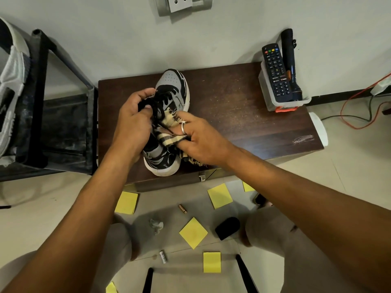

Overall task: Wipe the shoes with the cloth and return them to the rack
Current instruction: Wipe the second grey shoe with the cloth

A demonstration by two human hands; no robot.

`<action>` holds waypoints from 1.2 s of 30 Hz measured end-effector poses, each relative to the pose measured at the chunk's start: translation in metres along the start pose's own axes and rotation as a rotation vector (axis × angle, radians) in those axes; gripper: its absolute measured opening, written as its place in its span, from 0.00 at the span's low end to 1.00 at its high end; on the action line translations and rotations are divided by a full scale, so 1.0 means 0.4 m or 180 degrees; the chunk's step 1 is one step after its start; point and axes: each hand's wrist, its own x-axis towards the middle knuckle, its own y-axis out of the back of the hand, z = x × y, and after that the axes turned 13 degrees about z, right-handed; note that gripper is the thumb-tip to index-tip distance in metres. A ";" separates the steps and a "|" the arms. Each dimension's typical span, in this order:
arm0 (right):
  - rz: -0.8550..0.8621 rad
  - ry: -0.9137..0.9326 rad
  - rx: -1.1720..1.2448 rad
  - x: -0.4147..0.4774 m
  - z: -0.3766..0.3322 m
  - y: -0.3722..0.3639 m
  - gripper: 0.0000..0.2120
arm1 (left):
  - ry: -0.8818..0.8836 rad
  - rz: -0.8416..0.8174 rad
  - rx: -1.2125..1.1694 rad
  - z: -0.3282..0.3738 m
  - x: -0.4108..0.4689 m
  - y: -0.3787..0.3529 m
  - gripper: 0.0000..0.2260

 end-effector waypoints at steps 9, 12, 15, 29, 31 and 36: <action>0.0486 -0.0135 -0.1784 0.052 0.037 -0.005 0.25 | -0.0107 -0.0300 0.0251 -0.014 0.003 -0.011 0.19; 0.0623 -0.0094 -0.1821 0.048 0.045 -0.011 0.23 | -0.0094 -0.0258 0.0182 -0.012 0.003 -0.012 0.19; 0.0815 -0.0571 -0.1166 0.050 0.044 -0.015 0.16 | -0.0098 -0.0237 0.0153 -0.013 -0.003 -0.016 0.19; -0.0601 -0.1003 0.0556 -0.015 -0.016 0.043 0.12 | -0.0130 0.0225 -0.0070 -0.002 -0.013 -0.009 0.18; -0.0404 -0.1002 0.0419 0.004 0.001 0.058 0.12 | -0.0088 0.0146 -0.0079 0.001 -0.010 -0.008 0.18; 0.0820 -0.1319 -0.0067 0.047 0.062 0.015 0.17 | -0.0139 0.0063 -0.0027 -0.009 -0.012 -0.018 0.18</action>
